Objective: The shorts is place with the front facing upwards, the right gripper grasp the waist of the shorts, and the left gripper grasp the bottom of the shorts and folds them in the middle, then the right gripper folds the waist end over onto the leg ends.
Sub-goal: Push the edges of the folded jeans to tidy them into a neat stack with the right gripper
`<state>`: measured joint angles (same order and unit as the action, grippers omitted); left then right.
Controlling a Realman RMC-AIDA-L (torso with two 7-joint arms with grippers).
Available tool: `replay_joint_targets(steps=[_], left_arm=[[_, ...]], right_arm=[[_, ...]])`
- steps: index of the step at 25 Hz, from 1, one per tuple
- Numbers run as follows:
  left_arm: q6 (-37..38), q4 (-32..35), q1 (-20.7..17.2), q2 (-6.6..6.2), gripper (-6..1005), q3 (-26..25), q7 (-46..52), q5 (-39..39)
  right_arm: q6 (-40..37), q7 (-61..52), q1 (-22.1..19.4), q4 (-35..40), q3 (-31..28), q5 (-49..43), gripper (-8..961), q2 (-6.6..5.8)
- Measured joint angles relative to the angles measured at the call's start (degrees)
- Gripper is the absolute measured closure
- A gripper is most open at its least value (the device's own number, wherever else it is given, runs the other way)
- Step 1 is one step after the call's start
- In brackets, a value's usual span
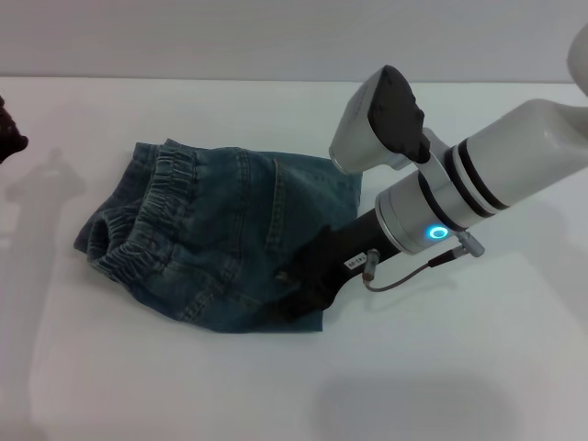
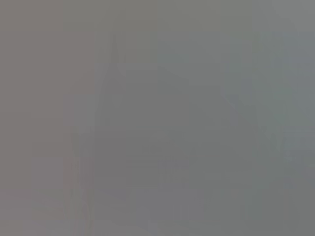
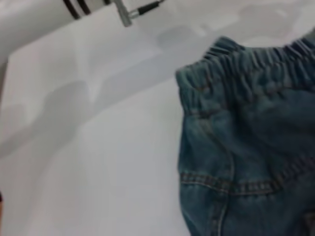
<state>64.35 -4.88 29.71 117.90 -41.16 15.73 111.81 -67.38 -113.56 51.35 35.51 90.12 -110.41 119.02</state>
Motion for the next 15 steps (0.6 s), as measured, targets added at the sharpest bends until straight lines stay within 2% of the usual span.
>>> replay_joint_targets(steps=[15], left_arm=[[-0.09,-0.57,0.04,0.13,970,0.41,0.34,-0.02]], right_arm=[[7.32,0.69,0.10,-0.02,0.00,-0.40,379,-0.17]])
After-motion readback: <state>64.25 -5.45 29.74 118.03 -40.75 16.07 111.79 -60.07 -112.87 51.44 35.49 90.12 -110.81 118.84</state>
